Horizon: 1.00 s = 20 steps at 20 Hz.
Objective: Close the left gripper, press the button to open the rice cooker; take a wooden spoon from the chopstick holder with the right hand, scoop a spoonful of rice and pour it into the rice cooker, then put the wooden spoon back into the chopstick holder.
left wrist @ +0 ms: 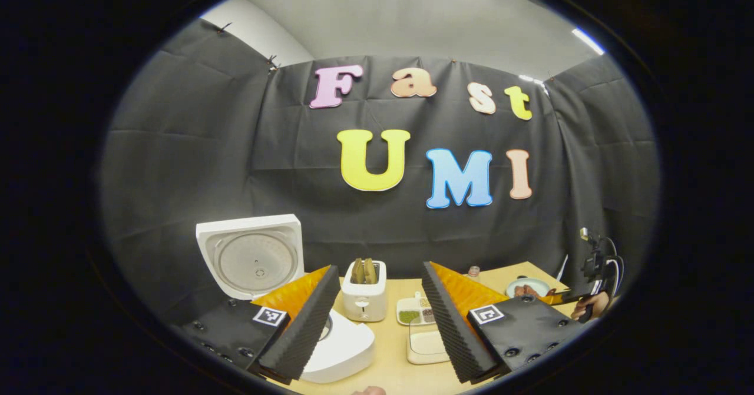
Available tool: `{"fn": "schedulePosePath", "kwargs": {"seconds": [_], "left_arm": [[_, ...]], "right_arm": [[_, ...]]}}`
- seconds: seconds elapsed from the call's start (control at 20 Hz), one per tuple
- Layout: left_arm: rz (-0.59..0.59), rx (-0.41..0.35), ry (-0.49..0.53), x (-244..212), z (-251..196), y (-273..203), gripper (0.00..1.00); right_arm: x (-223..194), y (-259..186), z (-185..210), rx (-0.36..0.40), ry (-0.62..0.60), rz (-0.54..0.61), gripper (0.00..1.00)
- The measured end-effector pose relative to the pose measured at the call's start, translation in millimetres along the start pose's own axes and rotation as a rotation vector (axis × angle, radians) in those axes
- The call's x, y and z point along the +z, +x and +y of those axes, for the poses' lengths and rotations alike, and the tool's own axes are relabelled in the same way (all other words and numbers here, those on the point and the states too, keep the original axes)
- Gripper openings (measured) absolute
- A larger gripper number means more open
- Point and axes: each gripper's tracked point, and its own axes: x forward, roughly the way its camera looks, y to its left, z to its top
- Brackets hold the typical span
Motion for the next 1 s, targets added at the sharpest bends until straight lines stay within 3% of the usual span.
{"fn": "schedulePosePath", "kwargs": {"seconds": [0.15, 0.3, 0.35, 0.45, 0.55, 0.75, 1.0], "left_arm": [[-0.004, -0.008, -0.014, -0.8, -3.3, 1.5, 0.97], [-0.016, -0.029, -0.021, 1.9, -9.7, 3.0, 0.97], [-0.018, -0.039, -0.022, 2.3, -12.2, 5.3, 0.97], [-0.023, -0.055, -0.021, 3.0, -17.6, 8.3, 0.97], [-0.037, -0.066, -0.014, 7.1, -20.9, 10.1, 0.97], [-0.042, -0.069, -0.013, 8.3, -20.1, 16.7, 0.98], [-0.047, -0.036, -0.011, 20.8, -7.7, 20.7, 0.97]], "right_arm": [[4.3, -2.0, -1.5, -0.001, -0.056, -0.036, 0.1], [9.3, -9.7, -15.6, -0.042, -0.168, -0.075, 0.27], [16.7, -15.7, -21.4, -0.073, -0.201, -0.104, 0.46], [36.4, -33.9, -33.7, -0.135, -0.252, -0.176, 0.94], [64.8, -66.8, -25.5, -0.147, -0.279, -0.269, 0.94], [128.6, -129.3, 16.5, -0.08, -0.266, -0.452, 0.94], [172.1, -177.1, 68.7, -0.01, -0.299, -0.524, 0.94]]}}
